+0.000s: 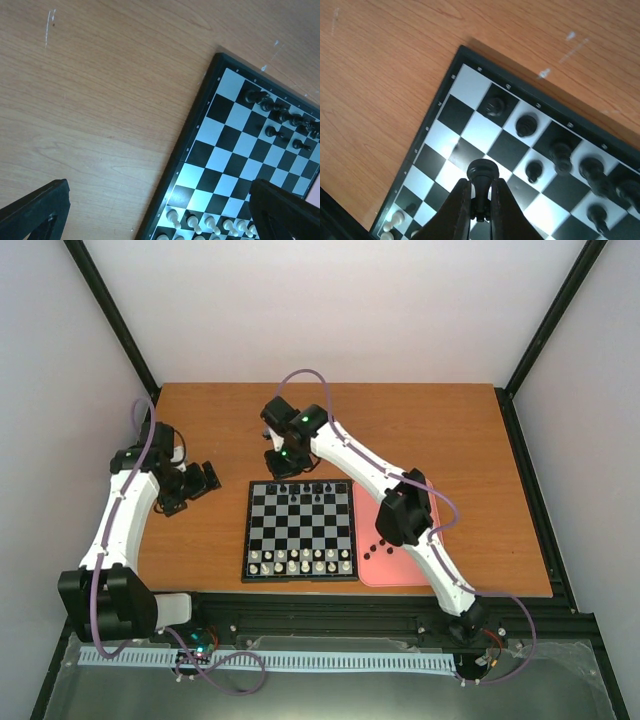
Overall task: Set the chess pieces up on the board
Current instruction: Place the chess piece on the chessboard.
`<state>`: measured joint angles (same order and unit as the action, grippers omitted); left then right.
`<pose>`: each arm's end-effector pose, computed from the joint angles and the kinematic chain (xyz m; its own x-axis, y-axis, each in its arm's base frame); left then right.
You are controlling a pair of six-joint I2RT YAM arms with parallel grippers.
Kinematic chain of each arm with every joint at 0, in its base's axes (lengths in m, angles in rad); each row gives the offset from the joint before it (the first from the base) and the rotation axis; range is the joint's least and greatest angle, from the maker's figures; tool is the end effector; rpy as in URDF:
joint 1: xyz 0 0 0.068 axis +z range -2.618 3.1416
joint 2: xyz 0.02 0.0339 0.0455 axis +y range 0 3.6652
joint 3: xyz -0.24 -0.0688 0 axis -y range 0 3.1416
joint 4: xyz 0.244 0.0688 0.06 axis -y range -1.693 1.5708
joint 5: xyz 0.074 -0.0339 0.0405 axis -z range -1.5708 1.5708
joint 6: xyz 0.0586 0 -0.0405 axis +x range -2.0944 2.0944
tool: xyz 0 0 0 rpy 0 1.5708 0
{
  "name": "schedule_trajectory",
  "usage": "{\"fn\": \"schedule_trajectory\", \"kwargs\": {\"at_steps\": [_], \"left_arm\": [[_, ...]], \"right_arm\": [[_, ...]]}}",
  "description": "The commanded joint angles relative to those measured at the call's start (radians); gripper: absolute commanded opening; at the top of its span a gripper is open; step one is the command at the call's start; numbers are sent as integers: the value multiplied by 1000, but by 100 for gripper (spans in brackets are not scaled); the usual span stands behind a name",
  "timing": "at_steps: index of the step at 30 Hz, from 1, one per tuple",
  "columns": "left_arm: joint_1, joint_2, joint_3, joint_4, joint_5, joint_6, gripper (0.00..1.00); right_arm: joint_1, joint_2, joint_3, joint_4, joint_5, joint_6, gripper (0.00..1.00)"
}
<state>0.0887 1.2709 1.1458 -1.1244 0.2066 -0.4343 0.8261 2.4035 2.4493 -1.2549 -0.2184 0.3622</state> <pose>0.2403 0.0093 0.2472 -0.8480 -0.4889 -0.2046 -0.4178 0.8542 -0.3094 0.3194 0.3652 0.2234 -0.8655 -0.4286 -0.2591 -0.4952 0.8097 0.3149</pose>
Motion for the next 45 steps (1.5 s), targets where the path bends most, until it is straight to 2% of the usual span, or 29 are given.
{"fn": "schedule_trajectory", "kwargs": {"at_steps": [1, 6, 14, 21, 25, 31, 45], "left_arm": [[3, -28, -28, 8, -1, -39, 100], [3, -28, -61, 19, -7, -36, 100], [3, -22, -60, 22, -18, -18, 100], [3, 4, -52, 33, -3, -6, 100], [3, 17, -49, 38, -2, 2, 100], [3, 25, -55, 47, 11, 8, 100], [3, 42, -46, 51, 22, 16, 100]], "right_arm": [[26, 58, 74, 57, -28, -39, 3], [28, 89, 104, 105, -30, -36, 3], [41, 56, 92, 28, -14, -48, 3], [112, -23, -51, -77, 44, -54, 3], [149, -21, -74, -127, 85, -61, 3], [162, -14, -128, -104, 105, -43, 3], [161, 50, -139, -85, 134, -28, 4]]}}
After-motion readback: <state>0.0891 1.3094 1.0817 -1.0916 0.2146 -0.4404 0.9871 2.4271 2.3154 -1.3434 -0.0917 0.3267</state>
